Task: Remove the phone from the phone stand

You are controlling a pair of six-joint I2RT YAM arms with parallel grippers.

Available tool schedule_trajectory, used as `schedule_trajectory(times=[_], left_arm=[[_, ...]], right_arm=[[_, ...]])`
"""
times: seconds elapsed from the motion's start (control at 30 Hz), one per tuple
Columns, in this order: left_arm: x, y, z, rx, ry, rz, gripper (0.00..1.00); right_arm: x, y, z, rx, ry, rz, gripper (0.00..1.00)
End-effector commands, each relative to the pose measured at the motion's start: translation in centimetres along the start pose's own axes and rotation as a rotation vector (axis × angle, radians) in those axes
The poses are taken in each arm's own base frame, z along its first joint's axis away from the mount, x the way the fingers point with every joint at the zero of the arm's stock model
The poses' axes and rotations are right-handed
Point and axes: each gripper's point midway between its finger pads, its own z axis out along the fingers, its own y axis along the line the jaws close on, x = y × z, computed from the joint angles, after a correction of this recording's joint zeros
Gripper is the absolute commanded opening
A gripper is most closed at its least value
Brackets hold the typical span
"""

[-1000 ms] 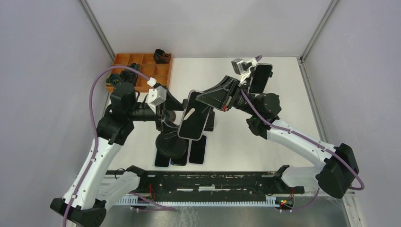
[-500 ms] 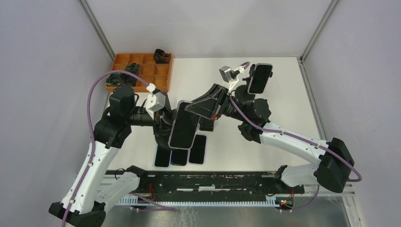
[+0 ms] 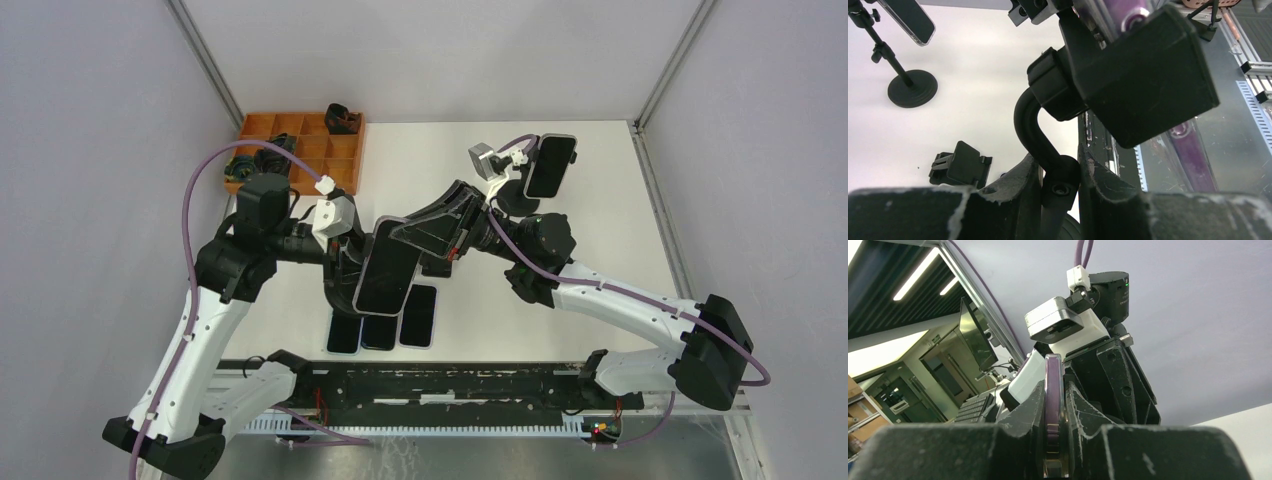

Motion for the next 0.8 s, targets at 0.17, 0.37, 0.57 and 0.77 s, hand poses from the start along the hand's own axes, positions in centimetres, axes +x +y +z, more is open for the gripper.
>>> schedule_trajectory(times=[0.17,0.37,0.57,0.77], left_arm=[[-1.0,-0.3,-0.3,0.001,-0.015,0.115,0.02],[-0.2,-2.1,-0.7,0.062,0.007,0.145,0.02],[0.1,-2.8,-0.8,0.103,0.023,0.136,0.02],[-0.5,-3.4,-1.1,0.112,0.012,0.142,0.02]], right_arm=[[0.1,1.9,-0.2,-0.051,0.002,-0.042,0.27],[-0.4,1.6,-0.7,-0.011,0.013,-0.103,0.56],[-1.0,1.6,-1.4,0.003,0.034,-0.155,0.71],[0.1,0.3,-3.6,0.099,0.143,-0.268,0.93]])
